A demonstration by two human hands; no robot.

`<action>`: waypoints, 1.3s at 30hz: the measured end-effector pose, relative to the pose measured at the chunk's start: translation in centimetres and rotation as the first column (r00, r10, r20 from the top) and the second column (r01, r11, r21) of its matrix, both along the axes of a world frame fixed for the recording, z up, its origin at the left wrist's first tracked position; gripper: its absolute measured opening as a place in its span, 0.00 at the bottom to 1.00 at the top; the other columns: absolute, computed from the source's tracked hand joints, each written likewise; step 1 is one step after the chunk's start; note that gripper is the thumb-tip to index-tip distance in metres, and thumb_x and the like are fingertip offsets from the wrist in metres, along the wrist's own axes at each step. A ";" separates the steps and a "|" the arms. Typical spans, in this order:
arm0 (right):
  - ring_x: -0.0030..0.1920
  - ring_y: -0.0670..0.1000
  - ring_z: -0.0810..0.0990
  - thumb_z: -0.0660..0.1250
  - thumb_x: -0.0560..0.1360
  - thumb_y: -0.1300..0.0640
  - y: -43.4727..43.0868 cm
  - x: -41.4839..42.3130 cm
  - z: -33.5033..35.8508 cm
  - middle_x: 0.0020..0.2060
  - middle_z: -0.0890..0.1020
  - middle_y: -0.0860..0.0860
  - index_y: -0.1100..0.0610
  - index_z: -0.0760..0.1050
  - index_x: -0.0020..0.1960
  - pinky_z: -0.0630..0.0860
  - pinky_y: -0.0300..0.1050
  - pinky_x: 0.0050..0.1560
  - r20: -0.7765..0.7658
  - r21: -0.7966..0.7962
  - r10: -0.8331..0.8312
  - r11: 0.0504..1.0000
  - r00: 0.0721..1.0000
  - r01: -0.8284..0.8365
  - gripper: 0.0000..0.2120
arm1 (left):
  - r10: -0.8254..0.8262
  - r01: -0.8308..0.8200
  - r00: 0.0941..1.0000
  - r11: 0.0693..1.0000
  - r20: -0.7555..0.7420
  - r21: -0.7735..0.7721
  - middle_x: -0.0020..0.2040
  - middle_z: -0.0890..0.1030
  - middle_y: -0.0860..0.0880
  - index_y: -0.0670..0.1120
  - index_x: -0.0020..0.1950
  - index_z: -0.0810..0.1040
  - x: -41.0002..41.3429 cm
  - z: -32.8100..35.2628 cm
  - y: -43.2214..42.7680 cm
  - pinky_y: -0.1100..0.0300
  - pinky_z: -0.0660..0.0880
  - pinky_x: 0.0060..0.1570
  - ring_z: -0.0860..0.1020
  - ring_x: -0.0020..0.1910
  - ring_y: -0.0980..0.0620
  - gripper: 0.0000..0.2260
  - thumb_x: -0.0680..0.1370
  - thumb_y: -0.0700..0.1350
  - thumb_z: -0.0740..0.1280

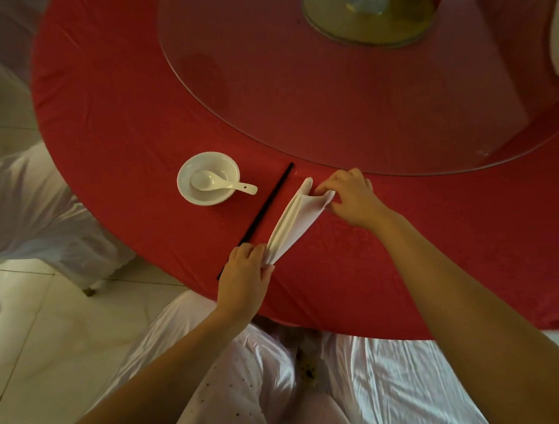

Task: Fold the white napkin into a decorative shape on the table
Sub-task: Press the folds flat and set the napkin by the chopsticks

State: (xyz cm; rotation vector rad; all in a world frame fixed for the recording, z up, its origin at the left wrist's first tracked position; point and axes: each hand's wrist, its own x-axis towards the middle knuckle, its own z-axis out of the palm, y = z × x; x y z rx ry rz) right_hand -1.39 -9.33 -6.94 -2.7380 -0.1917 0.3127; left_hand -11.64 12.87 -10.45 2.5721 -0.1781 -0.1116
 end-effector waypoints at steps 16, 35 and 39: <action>0.50 0.52 0.80 0.54 0.78 0.53 1.2 2.4 1.0 0.46 0.84 0.51 0.54 0.78 0.54 0.74 0.53 0.57 -0.191 0.309 -0.300 0.885 0.935 0.347 0.15 | -0.055 0.059 0.996 0.997 0.075 -0.050 0.49 0.78 0.45 0.42 0.59 0.74 0.7 0.6 -0.5 0.56 0.75 0.43 0.76 0.47 0.47 0.14 0.74 0.43 0.68; 0.54 0.59 0.81 0.64 0.73 0.62 4.7 7.0 0.2 0.52 0.82 0.63 0.68 0.79 0.53 0.77 0.52 0.55 -0.301 0.178 -0.323 0.905 0.897 0.386 0.13 | -0.032 0.036 0.996 0.998 0.086 -0.053 0.39 0.76 0.44 0.40 0.44 0.73 0.6 0.3 -0.7 0.61 0.68 0.35 0.73 0.37 0.49 0.06 0.73 0.40 0.69; 0.42 0.57 0.80 0.58 0.76 0.63 5.2 6.8 0.9 0.41 0.81 0.62 0.69 0.77 0.53 0.77 0.52 0.53 -0.269 0.211 -0.236 0.932 0.934 0.296 0.13 | -0.003 0.009 0.997 0.996 0.071 -0.083 0.38 0.75 0.46 0.41 0.43 0.73 0.7 0.1 -0.6 0.62 0.69 0.34 0.70 0.36 0.53 0.06 0.73 0.39 0.69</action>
